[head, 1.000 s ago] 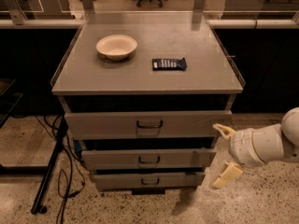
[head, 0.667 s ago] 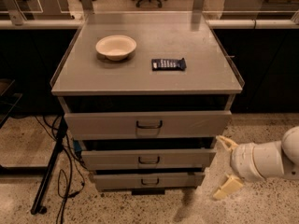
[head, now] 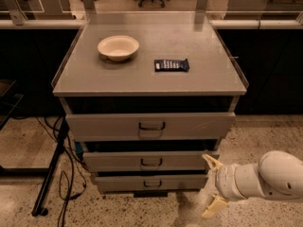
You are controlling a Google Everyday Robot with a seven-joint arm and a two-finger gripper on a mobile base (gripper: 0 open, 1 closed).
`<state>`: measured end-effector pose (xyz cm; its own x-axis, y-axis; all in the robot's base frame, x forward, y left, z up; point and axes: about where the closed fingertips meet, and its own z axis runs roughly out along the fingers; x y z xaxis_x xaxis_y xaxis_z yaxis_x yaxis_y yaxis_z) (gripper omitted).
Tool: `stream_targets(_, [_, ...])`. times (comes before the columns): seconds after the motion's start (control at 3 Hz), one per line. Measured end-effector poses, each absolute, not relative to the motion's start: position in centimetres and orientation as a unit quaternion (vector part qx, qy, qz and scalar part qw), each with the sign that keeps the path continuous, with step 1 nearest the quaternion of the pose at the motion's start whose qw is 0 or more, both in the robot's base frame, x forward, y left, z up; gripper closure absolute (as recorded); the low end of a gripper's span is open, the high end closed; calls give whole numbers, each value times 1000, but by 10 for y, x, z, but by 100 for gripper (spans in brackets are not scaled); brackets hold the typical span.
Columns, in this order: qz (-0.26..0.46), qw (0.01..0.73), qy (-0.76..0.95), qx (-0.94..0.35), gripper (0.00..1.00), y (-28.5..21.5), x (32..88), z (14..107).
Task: Open middle drawer
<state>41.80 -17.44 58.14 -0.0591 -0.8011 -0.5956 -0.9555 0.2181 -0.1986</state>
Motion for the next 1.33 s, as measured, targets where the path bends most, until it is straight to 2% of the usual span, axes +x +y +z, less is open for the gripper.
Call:
stream_targets(0.33, [122,284,715,-627,0,-156,423,549])
stream_targets(1.0, [120,287,709,-633,0,-147,431,547])
stream_targets(1.33, [106,306,682,-655,0,-124,464,533])
